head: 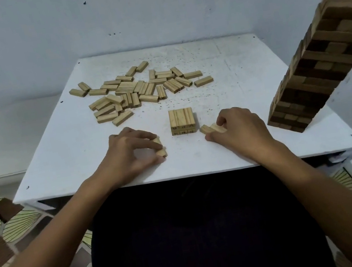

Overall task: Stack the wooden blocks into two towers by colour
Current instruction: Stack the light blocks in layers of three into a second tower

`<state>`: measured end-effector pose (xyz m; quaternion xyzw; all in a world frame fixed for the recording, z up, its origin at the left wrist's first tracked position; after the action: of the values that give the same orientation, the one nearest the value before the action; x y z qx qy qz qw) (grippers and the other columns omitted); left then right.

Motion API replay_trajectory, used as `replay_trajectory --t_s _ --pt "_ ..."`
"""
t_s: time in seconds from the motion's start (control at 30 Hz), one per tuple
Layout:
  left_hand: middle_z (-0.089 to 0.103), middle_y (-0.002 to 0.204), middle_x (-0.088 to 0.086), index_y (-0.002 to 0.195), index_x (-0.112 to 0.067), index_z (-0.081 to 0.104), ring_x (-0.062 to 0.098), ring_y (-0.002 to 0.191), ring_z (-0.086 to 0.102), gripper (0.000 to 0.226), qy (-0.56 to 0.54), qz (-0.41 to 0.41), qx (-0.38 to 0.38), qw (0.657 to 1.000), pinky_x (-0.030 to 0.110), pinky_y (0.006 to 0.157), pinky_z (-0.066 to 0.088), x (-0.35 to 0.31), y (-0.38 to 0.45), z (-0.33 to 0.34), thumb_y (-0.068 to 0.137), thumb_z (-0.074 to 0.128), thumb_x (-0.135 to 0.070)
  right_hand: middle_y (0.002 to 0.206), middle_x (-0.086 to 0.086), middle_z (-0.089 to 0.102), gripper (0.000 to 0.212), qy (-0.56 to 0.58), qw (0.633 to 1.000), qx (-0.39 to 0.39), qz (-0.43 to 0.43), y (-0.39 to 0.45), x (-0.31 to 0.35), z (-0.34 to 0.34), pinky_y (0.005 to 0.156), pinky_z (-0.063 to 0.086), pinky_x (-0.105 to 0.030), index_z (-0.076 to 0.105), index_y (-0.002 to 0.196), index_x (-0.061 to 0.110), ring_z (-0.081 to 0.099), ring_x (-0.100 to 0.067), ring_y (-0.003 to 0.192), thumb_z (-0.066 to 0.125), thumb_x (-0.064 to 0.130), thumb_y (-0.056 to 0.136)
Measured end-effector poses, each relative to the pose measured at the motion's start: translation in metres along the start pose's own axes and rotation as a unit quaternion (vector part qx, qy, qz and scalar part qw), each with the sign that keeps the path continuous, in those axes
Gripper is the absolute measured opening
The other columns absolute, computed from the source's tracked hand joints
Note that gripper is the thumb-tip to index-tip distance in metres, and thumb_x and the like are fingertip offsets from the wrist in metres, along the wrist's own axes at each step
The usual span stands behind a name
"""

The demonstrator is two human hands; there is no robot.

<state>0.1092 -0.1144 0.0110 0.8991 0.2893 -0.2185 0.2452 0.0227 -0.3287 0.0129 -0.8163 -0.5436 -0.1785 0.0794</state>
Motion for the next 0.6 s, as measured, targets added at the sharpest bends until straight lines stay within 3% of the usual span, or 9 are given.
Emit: replay_trajectory --t_s 0.13,0.3,0.47,0.6 --pt "0.067 0.111 -0.017 0.094 -0.034 0.077 0.008 0.107 0.055 0.036 -0.031 -0.004 0.013 0.999 0.046 0.09 0.045 -0.017 -0.014 0.006 0.071 0.067 -0.059 0.096 0.0 0.061 0.043 -0.001 1.0 0.022 -0.015 -0.026 0.014 0.004 0.07 0.044 -0.033 0.061 0.098 0.017 0.057 -0.021 0.087 0.069 0.055 0.079" --pt "0.068 0.117 -0.008 0.099 -0.025 0.077 0.006 0.11 0.053 0.029 -0.044 -0.02 0.026 0.998 0.027 0.089 0.043 -0.033 -0.015 0.016 0.073 0.082 -0.036 0.1 0.001 0.06 0.05 -0.013 0.998 0.026 -0.048 -0.037 0.041 0.013 0.069 0.038 -0.03 0.06 0.102 0.017 0.055 -0.018 0.089 0.067 0.061 0.078" --pt "0.068 0.119 -0.008 0.101 -0.026 0.077 0.009 0.11 0.053 0.029 -0.057 -0.047 0.017 0.997 0.033 0.091 0.044 -0.035 -0.014 0.019 0.073 0.083 -0.032 0.092 -0.001 0.062 0.054 0.025 0.997 0.029 -0.064 -0.036 0.053 0.013 0.066 0.042 -0.032 0.066 0.098 0.013 0.056 -0.017 0.085 0.054 0.065 0.085" --pt "0.066 0.121 -0.008 0.103 -0.025 0.076 0.006 0.113 0.052 0.036 -0.053 -0.059 0.021 0.997 0.029 0.096 0.042 -0.041 -0.012 0.023 0.07 0.085 -0.035 0.104 0.006 0.062 0.039 0.131 0.984 0.105 -0.057 -0.029 0.042 0.014 0.073 0.044 -0.025 0.066 0.113 0.022 0.056 -0.007 0.085 0.068 0.047 0.084"
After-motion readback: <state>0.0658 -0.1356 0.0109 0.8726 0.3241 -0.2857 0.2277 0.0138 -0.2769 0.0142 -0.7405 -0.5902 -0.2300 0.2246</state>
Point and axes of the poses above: each hand's wrist, its own y-axis towards the middle knuckle, its own z-axis out of the palm, x = y × z, the point moved 10 cm from there along y, towards the middle knuckle
